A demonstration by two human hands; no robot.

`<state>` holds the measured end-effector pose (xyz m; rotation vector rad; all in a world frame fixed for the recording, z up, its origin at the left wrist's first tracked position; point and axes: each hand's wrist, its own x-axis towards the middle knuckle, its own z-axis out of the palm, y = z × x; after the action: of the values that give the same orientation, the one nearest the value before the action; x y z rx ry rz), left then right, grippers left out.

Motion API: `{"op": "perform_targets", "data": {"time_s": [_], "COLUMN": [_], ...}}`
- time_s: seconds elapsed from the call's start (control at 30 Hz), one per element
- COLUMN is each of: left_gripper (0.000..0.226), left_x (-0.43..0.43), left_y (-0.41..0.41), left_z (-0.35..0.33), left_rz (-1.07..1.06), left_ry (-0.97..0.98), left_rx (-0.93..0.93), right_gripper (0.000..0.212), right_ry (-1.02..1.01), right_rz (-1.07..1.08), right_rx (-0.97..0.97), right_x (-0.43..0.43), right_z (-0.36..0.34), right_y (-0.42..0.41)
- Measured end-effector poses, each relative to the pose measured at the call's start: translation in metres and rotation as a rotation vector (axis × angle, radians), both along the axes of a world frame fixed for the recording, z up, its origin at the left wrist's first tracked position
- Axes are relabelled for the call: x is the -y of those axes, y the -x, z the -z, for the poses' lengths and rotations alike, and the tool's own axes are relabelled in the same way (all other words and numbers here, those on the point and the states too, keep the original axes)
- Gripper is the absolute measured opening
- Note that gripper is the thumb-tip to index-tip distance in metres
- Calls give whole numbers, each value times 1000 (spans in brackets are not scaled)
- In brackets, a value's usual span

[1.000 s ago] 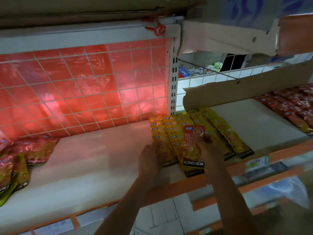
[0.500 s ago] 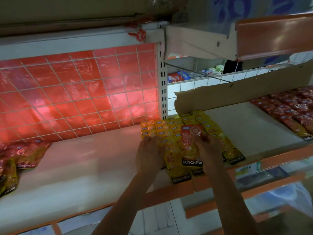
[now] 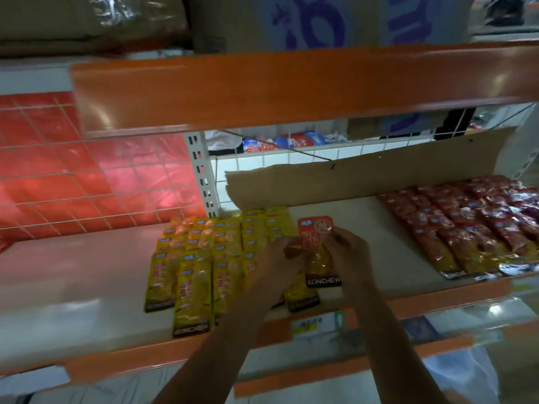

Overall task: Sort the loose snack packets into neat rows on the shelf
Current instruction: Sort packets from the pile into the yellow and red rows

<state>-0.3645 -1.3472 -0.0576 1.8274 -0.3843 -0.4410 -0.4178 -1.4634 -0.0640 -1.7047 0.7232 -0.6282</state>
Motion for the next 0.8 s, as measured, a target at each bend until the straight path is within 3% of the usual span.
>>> {"op": "perform_targets", "data": {"time_s": [0.17, 0.33, 0.53, 0.8], "left_gripper": [19, 16, 11, 9], "left_x": [65, 119, 173, 222], "left_y": [23, 43, 57, 70], "left_z": [2, 16, 31, 46], "left_rz": [-9, -38, -25, -1], "left_ry": [68, -28, -76, -134], "left_rx": [-136, -67, -71, -49], "right_gripper": [9, 29, 15, 23], "right_ry": [112, 147, 237, 250], "right_rz": [-21, 36, 154, 249], "right_rx": [-62, -128, -183, -231], "right_x": [61, 119, 171, 215], "right_z": [-1, 10, 21, 32], "right_y": [28, 55, 85, 99]}}
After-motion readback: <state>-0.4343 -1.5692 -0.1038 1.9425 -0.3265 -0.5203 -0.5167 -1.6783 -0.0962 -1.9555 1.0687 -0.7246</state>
